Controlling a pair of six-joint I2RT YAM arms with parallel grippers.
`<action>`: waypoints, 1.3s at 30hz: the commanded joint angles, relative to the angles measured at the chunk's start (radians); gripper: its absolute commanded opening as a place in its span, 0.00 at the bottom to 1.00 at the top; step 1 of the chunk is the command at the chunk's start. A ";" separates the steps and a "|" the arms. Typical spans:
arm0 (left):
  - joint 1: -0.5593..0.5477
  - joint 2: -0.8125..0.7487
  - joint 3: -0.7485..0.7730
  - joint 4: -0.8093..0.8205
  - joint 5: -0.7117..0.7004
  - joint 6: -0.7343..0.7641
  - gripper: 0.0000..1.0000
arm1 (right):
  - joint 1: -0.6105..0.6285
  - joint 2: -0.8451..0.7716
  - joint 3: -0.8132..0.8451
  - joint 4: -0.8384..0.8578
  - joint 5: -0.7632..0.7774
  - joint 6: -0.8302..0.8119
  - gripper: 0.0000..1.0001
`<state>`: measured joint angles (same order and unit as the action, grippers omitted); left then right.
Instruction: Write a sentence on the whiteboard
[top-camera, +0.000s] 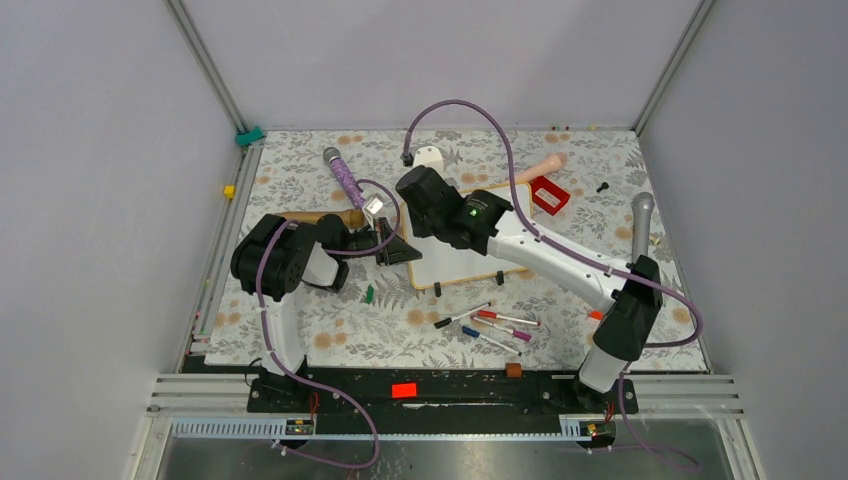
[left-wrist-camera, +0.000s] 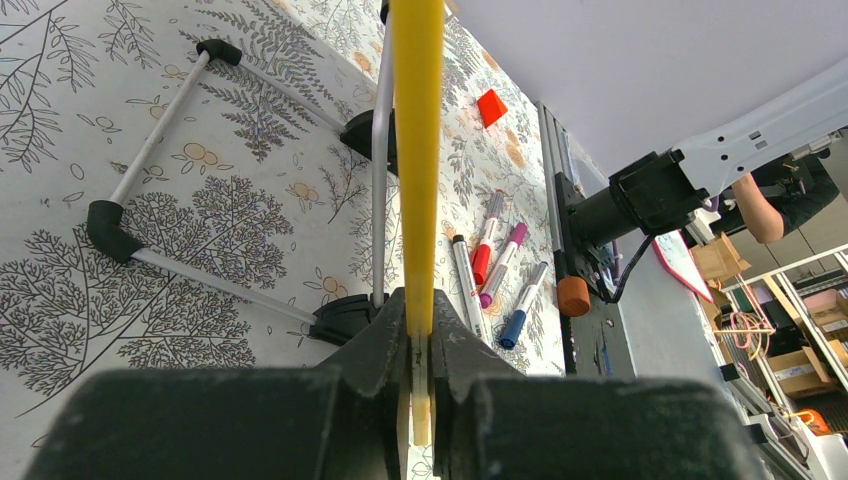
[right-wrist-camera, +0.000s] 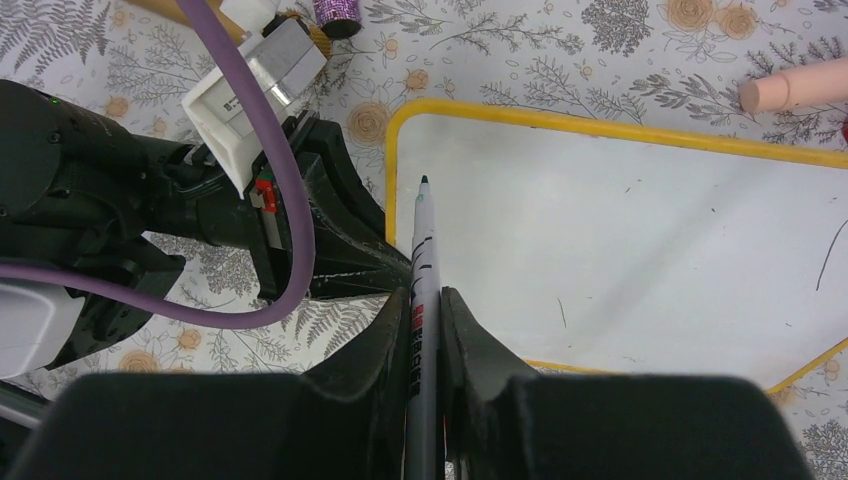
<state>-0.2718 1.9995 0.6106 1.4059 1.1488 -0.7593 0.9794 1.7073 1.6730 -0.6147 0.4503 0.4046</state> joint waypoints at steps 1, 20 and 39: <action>-0.014 -0.035 -0.009 0.071 0.028 -0.002 0.00 | -0.008 0.021 0.045 0.020 -0.013 0.006 0.00; -0.013 -0.042 -0.010 0.073 0.033 0.004 0.00 | -0.021 0.072 0.087 0.021 -0.019 -0.018 0.00; -0.012 -0.041 -0.012 0.073 0.035 0.008 0.00 | -0.029 0.090 0.084 0.021 0.004 -0.013 0.00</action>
<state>-0.2737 1.9980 0.6060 1.4078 1.1469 -0.7582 0.9607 1.7882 1.7157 -0.6147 0.4286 0.3996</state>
